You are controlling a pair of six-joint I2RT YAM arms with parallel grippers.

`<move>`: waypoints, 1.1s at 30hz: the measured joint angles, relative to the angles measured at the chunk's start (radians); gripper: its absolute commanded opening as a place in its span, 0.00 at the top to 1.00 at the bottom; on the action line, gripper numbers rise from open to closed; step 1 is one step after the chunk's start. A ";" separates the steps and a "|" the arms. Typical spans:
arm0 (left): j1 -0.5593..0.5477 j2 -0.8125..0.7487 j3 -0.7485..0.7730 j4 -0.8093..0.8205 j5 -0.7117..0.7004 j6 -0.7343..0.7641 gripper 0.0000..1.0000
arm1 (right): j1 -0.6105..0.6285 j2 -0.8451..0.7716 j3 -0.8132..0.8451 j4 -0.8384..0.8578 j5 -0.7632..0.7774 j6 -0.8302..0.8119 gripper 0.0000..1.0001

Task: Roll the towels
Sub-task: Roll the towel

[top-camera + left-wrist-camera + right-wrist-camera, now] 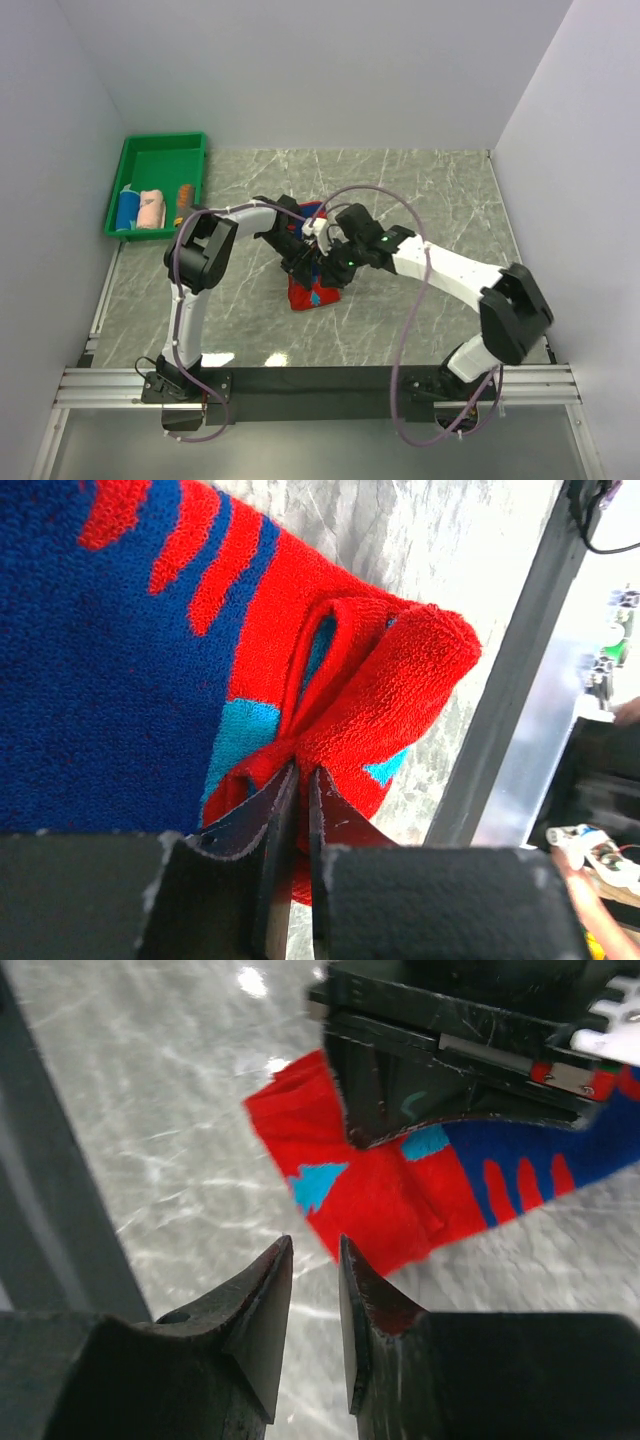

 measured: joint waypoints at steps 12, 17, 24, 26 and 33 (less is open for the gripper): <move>0.038 0.038 0.017 -0.046 0.046 -0.002 0.85 | 0.000 0.263 0.002 0.084 0.008 0.090 0.70; 0.090 0.057 0.007 -0.090 0.076 -0.008 0.86 | 0.000 0.365 0.101 0.068 -0.023 0.140 0.71; 0.203 0.057 -0.037 -0.136 0.090 -0.008 0.84 | 0.001 0.464 0.212 0.086 -0.089 0.224 0.71; 0.235 0.057 -0.041 -0.147 0.090 -0.007 0.80 | 0.002 0.482 0.229 0.102 -0.104 0.240 0.71; 0.320 0.029 -0.035 -0.167 0.069 0.020 0.65 | 0.002 0.510 0.255 0.130 -0.146 0.282 0.71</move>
